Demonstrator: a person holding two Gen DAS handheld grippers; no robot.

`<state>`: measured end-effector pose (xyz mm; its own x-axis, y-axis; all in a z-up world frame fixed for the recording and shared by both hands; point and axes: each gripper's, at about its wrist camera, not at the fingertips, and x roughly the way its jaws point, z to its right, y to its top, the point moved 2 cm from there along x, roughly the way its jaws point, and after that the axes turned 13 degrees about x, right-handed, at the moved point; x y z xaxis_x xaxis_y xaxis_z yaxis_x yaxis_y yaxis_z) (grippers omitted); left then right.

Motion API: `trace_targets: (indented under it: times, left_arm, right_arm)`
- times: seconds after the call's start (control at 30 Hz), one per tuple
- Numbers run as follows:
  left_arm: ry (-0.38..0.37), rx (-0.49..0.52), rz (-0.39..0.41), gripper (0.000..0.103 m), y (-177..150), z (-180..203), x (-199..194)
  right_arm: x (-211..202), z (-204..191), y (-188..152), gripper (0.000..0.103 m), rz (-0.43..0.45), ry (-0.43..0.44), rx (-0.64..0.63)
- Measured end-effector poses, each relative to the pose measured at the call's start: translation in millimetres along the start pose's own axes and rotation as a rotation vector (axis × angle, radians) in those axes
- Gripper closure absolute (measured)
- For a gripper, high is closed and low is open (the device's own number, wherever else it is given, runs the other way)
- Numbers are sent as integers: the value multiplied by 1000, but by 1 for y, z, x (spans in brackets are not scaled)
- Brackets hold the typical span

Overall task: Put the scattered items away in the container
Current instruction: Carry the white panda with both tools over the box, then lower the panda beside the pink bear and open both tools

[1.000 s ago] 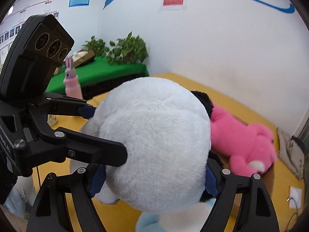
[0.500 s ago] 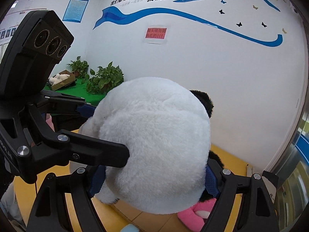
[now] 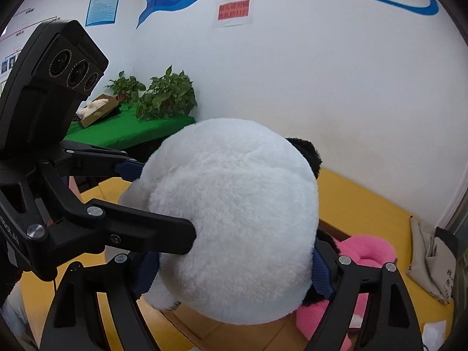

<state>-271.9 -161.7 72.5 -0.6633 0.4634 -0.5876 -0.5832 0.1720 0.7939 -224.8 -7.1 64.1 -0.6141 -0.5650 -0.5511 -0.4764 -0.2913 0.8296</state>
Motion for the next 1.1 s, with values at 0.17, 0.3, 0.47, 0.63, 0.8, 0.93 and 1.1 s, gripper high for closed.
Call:
trace_targets:
  times: [0.17, 0.3, 0.47, 0.63, 0.8, 0.93, 1.1]
  left_arm:
    - [17, -189, -4, 21, -43, -34, 26]
    - [92, -275, -42, 21, -69, -47, 45]
    - [132, -400, -28, 21, -91, -64, 56]
    - [216, -431, -65, 21, -96, -75, 72]
    - [231, -382, -72, 21, -105, -67, 66]
    - [245, -335, -28, 22, -97, -51, 36]
    - [298, -187, 23, 22, -76, -11, -9]
  right_arm:
    - [54, 8, -20, 14, -87, 98, -11]
    - [93, 10, -39, 14, -177, 164, -47]
    - [130, 17, -53, 14, -252, 244, -49]
    - [161, 16, -67, 8, -293, 195, -135]
    - [177, 1, -62, 0, -282, 136, -166]
    - [129, 11, -56, 0, -229, 76, -129]
    - [42, 36, -30, 0, -114, 3, 5]
